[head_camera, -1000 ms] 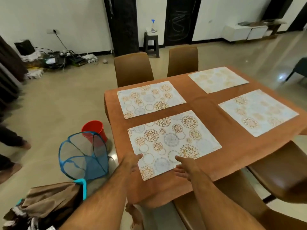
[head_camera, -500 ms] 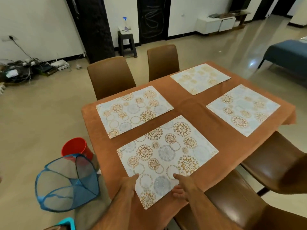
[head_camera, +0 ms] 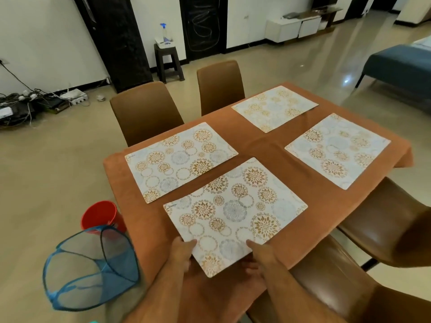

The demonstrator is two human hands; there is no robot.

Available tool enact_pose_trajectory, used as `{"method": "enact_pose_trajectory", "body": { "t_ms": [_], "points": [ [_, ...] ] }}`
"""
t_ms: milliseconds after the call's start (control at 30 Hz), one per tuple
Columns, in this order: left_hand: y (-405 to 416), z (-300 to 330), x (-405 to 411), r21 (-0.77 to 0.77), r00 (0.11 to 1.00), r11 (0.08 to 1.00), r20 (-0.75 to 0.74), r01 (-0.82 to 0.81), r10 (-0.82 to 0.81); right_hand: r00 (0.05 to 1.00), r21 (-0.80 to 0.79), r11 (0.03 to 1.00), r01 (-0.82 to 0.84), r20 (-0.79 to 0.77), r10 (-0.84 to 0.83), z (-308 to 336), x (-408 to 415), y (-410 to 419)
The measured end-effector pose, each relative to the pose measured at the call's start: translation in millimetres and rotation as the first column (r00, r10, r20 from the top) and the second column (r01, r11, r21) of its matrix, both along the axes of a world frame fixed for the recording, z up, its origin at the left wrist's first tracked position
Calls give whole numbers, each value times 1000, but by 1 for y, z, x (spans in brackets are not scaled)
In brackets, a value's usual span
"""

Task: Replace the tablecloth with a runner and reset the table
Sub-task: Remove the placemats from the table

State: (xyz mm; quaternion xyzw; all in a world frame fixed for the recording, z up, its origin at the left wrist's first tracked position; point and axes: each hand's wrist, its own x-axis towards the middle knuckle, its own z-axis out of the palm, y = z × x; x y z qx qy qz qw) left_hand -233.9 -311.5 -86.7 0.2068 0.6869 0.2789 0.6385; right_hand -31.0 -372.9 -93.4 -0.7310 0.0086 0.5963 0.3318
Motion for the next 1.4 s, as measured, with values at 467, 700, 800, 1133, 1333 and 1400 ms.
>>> {"method": "enact_pose_trajectory", "body": {
  "t_ms": [467, 700, 800, 1133, 1333, 1400],
  "points": [
    [122, 8, -71, 106, 971, 971, -130, 213, -199, 867, 382, 804, 456, 16, -499, 7, -24, 38],
    [202, 54, -69, 200, 677, 727, -581, 657, -452, 816, 466, 716, 520, -22, -578, 28, -42, 41],
    [223, 64, -60, 76, 501, 603, -644, 794, -579, 842, 526, 714, 463, -9, -539, 38, -42, 43],
    [215, 33, -53, -210, 62, 323, -746, 923, -663, 890, 165, 891, 424, 107, -443, 5, -81, 13],
    [218, 20, -38, -109, 76, 265, -796, 958, -601, 874, 299, 881, 366, 214, -436, -3, -81, 25],
    [236, 24, -38, -22, 161, 297, -799, 955, -579, 851, 326, 864, 384, 238, -468, -1, -81, 39]
  ]
}}
